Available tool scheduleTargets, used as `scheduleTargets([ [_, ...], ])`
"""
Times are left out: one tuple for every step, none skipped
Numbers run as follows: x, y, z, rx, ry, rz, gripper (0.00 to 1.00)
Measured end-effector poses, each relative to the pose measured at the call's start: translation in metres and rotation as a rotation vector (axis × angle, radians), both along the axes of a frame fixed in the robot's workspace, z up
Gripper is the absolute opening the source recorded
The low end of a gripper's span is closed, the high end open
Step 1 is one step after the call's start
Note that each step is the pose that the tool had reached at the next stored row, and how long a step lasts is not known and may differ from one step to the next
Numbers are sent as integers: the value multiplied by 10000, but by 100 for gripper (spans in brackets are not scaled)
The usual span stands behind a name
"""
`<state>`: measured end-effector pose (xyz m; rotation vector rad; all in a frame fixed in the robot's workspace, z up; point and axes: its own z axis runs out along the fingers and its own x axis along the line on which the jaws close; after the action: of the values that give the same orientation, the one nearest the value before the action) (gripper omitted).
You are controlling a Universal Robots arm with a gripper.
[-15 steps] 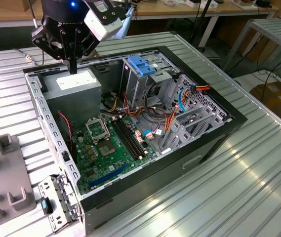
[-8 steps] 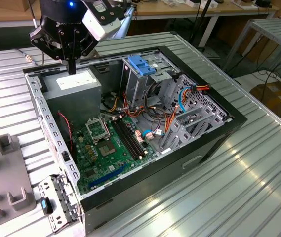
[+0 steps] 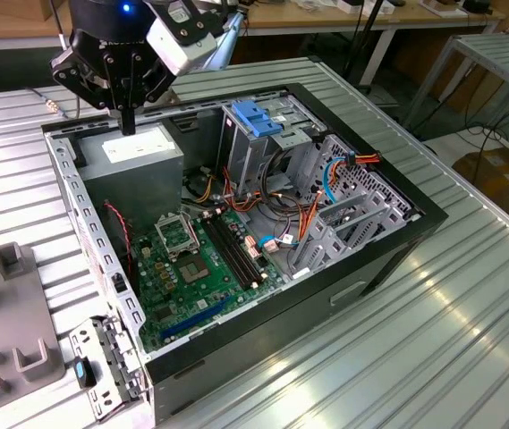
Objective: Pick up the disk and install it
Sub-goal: 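Reach for the disk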
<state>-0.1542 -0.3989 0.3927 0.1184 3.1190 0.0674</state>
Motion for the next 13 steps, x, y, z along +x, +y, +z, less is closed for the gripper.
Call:
scheduleTargets([
  [-4, 0, 0, 0, 5, 0, 11],
  [-8, 0, -1, -1, 7, -1, 11],
  [-13, 0, -1, 0, 10, -1, 11],
  [-16, 0, -2, 0, 12, 0, 11],
  [-21, 0, -2, 0, 18, 1, 11],
  [-26, 0, -3, -1, 22, 0, 11],
  [-28, 0, -3, 0, 24, 0, 11],
  [-34, 0, -4, 0, 29, 0, 11],
  [-39, 0, -4, -1, 36, 0, 11],
  [-42, 0, -4, 0, 37, 0, 11],
  [-46, 0, -5, 0, 39, 0, 11],
  [-47, 0, -5, 0, 41, 0, 11],
  [-51, 0, -5, 0, 44, 0, 11],
])
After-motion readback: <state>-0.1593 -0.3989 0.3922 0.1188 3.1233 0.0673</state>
